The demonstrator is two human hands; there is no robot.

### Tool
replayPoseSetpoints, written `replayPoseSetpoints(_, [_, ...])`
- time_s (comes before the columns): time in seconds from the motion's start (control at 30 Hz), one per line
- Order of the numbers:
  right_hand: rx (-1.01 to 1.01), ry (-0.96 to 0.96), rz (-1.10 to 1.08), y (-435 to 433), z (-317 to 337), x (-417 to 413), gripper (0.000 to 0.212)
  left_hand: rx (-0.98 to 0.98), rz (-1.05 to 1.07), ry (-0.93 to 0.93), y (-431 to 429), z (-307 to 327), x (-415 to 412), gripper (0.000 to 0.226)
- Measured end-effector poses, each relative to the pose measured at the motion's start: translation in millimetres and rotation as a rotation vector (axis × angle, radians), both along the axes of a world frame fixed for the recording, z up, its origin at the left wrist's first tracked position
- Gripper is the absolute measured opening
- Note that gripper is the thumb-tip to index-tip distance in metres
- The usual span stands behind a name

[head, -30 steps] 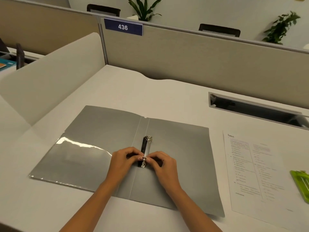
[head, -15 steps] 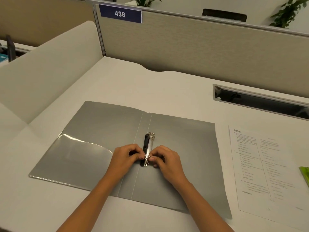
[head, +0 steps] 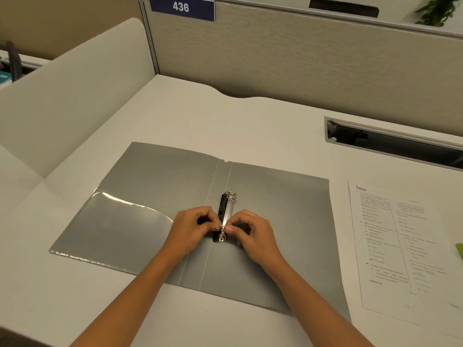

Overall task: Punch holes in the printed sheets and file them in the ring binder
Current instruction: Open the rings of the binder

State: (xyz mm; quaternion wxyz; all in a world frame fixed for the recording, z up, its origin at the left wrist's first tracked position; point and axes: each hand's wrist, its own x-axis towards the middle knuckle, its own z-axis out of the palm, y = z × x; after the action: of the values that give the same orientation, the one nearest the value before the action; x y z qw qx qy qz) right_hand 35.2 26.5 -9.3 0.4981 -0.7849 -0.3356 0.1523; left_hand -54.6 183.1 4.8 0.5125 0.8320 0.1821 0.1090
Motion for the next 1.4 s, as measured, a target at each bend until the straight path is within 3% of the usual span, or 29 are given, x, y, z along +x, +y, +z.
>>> replayPoseSetpoints(0.8, [0.01,0.128,0.02,-5.7,5.6,5.0,0.01,0.077,-0.107,-0.046,8.8,-6.6,2.6,0.023])
replayPoseSetpoints(1.0, [0.019,0.165,0.01,-6.9,10.4,3.0,0.016,0.021,-0.072,-0.022,7.2,-4.1,-0.1,0.022])
replayPoseSetpoints(1.13, [0.031,0.283,-0.005,-10.7,17.5,3.8,0.005,-0.042,-0.043,-0.007,8.6,2.4,-3.0,0.017])
replayPoseSetpoints(1.3, [0.158,0.347,-0.094,-22.3,32.5,0.1,0.006,-0.169,-0.006,-0.044,-2.0,16.1,-15.0,0.037])
replayPoseSetpoints(1.4, [0.218,0.31,-0.176,-39.3,40.5,-7.1,0.002,-0.021,0.022,-0.143,-17.6,17.9,-24.6,0.036])
